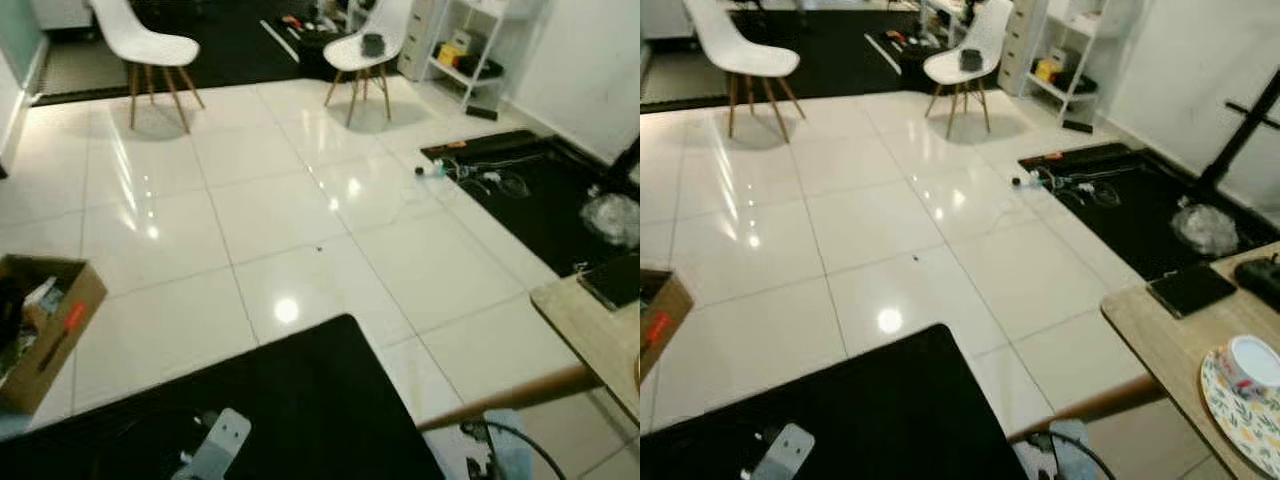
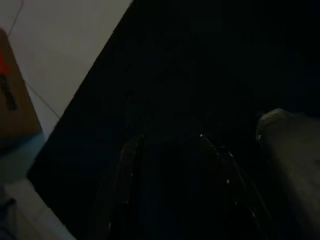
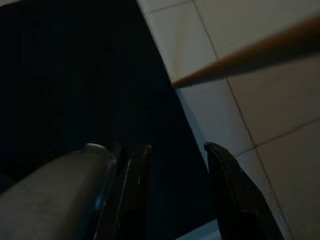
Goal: Restocking fridge
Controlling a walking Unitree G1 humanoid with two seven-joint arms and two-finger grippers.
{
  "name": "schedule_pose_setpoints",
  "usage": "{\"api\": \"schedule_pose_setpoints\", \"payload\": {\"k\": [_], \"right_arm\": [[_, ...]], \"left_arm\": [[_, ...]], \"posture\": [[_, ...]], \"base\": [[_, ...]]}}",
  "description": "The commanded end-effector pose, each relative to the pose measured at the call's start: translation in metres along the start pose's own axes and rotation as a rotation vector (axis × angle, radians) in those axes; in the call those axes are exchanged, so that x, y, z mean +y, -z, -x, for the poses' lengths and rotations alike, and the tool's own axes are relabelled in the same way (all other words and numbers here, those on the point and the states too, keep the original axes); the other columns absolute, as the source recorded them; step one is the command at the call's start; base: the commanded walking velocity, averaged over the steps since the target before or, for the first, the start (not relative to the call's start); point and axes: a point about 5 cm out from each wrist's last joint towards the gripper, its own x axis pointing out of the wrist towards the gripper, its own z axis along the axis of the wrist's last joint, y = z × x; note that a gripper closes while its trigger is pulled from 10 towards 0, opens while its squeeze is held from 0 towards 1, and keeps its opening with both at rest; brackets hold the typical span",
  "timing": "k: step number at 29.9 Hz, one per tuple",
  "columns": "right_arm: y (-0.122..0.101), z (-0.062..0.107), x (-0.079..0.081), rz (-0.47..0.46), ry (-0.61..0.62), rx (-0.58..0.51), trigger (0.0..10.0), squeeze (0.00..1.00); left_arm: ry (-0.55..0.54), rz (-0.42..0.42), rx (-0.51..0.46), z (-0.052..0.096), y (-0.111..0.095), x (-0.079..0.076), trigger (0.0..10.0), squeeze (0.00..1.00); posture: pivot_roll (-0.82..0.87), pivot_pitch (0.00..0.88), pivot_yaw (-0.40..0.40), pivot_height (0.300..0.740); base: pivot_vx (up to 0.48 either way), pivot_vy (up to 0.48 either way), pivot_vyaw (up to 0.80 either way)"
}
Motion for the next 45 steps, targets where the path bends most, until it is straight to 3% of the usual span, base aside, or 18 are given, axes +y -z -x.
{"api": "schedule_pose_setpoints", "payload": {"k": [1,45], "right_arm": [[0.0010,0.0007,-0.0036,-0.019,0.015,0.003,10.0,0.00],[0.0068,0.0022,-0.0069,-0.022,0.034,0.028,10.0,0.00]], "left_arm": [[0.011,0.001,0.012,0.0010,0.0032,-0.0026,10.0,0.03],[0.012,-0.016,0.034,0.0027,0.0098,-0.0023,10.0,0.04]], "posture": [[0.00,0.000,-0.064,0.740],[0.01,0.000,-0.058,0.740]], "base": [[0.000,0.000,-0.79],[0.000,0.000,-0.78]]}}
